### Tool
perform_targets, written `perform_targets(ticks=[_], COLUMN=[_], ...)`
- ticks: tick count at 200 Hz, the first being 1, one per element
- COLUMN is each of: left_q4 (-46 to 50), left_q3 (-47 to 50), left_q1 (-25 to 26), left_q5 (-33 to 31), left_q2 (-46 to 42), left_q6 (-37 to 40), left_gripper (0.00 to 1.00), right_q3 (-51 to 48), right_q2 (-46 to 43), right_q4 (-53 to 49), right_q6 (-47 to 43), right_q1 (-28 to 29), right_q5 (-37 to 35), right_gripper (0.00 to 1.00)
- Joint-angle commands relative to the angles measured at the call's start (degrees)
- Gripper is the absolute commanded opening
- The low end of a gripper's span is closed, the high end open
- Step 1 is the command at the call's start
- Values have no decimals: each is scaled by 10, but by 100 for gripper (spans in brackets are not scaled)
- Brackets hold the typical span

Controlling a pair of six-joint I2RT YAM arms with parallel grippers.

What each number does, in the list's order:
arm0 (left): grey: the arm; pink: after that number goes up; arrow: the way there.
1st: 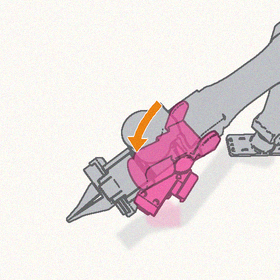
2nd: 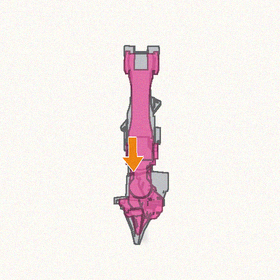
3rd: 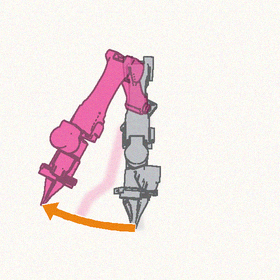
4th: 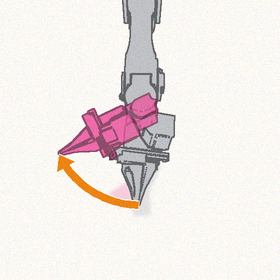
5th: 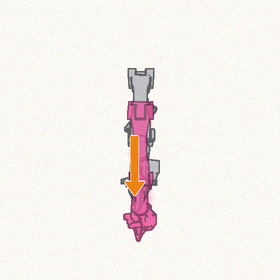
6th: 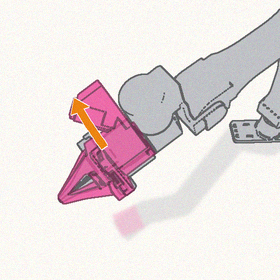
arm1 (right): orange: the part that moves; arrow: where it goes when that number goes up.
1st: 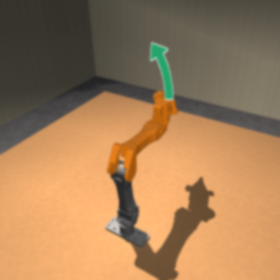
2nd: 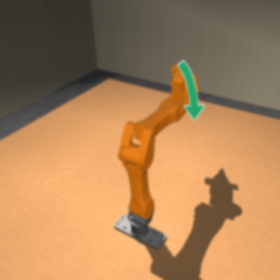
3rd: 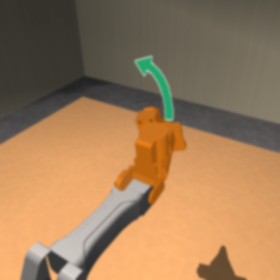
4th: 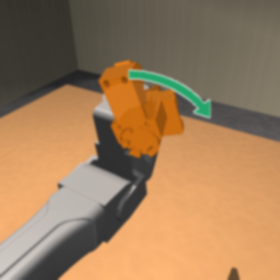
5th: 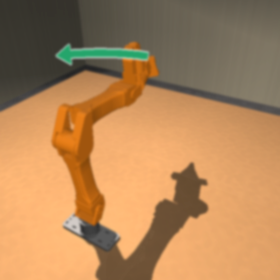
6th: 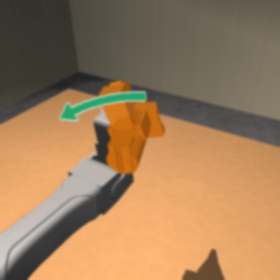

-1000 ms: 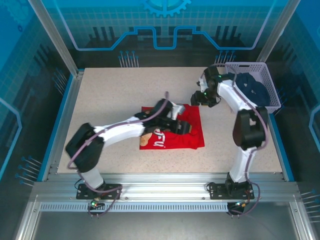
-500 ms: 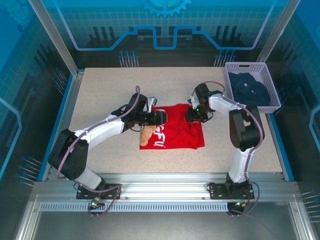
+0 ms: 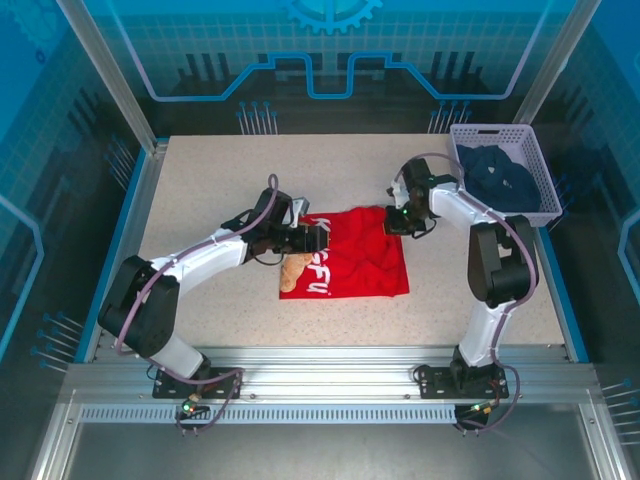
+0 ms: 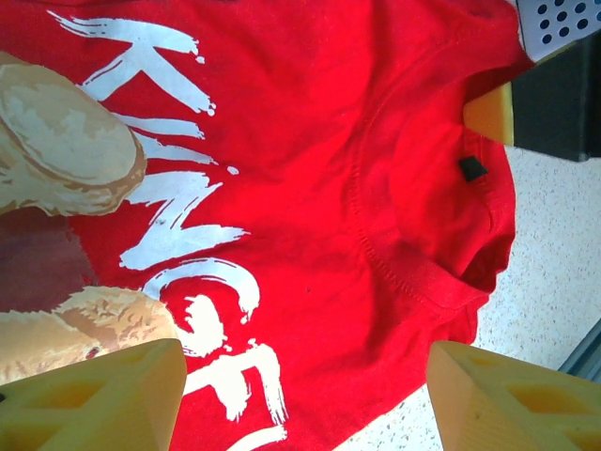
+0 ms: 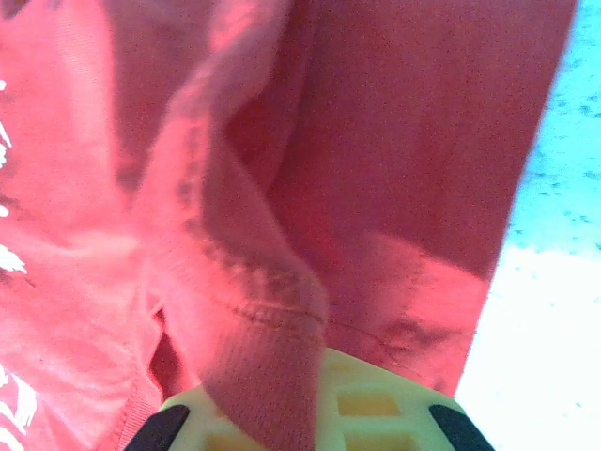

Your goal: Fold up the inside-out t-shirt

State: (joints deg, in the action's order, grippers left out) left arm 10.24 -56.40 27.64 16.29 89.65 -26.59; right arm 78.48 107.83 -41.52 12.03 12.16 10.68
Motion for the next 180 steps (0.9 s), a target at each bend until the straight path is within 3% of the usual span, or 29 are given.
perform_targets(ticks=[1, 29, 57, 108, 157, 180], left_q4=[11, 18, 18, 19, -6, -8], left_q3=[6, -2, -5, -3, -6, -16], left_q1=[-2, -2, -2, -2, 1, 15], left_q5=[-2, -3, -4, -7, 33, 41], left_q2=[2, 11, 11, 7, 33, 68], left_q6=[21, 28, 31, 32, 32, 32], left_gripper=[70, 70, 71, 71, 71, 71], right_q3=[23, 55, 67, 58, 123, 162], right_q2=[40, 83, 58, 20, 97, 150], right_q4=[-37, -55, -61, -8, 15, -21], right_q6=[-5, -3, -5, 7, 28, 28], right_q1=[-16, -25, -25, -25, -17, -21], right_q5=[-15, -57, -77, -15, -10, -54], right_gripper=[10, 25, 38, 39, 28, 24])
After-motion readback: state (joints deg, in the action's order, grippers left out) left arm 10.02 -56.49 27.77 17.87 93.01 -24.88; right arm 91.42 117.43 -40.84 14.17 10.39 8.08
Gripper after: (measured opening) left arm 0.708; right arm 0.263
